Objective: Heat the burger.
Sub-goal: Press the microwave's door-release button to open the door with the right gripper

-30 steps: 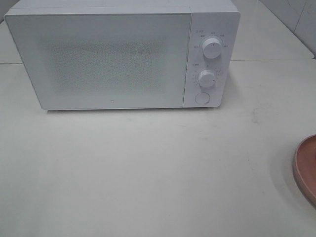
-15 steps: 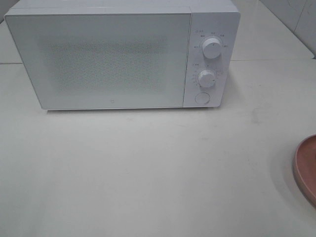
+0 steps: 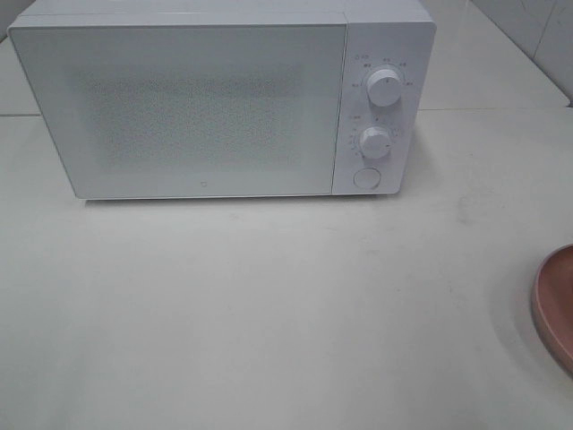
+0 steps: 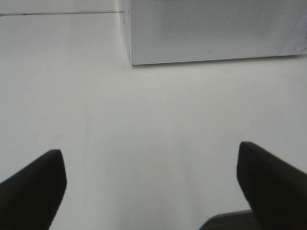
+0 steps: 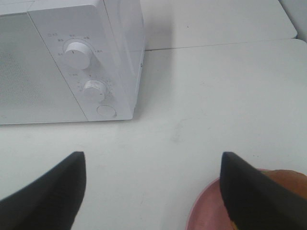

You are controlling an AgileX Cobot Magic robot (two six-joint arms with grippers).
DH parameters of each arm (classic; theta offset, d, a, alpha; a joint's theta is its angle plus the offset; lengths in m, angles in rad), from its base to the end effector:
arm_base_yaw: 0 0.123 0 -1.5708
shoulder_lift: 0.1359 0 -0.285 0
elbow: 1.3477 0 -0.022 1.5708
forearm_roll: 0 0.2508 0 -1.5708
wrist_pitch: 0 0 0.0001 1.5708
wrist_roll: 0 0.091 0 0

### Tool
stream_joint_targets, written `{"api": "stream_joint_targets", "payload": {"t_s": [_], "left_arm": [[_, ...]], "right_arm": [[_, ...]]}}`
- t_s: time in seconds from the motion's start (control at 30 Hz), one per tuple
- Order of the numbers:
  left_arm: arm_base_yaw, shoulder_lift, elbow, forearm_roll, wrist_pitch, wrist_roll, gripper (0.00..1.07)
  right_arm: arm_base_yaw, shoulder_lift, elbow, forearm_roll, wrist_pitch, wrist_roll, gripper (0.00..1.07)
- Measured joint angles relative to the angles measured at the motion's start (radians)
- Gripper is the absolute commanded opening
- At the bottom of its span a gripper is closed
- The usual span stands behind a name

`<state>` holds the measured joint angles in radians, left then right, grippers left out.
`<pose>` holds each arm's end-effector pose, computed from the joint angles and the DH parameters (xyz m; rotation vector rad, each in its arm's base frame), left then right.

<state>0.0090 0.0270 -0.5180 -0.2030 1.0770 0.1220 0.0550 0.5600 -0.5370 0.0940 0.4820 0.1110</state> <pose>-0.0041 -0.0162 0.2825 0.1264 2.0525 -0.1629 0.1129 0.0102 0.3069 0.1105 1.9891 0.2044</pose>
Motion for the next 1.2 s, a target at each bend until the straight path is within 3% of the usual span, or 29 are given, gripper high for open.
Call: {"api": "stream_joint_targets", "payload": {"t_s": [0.93, 1.2], "left_arm": [[0.0, 0.0, 0.0, 0.0, 0.0, 0.0, 0.88], [0.0, 0.0, 0.0, 0.0, 0.0, 0.0, 0.88]], "right_arm": [[0.0, 0.483, 0.01, -0.001, -0.574, 0.0, 0.75], [0.0, 0.579, 0.15, -0.001, -0.883, 0.0, 0.75]]}}
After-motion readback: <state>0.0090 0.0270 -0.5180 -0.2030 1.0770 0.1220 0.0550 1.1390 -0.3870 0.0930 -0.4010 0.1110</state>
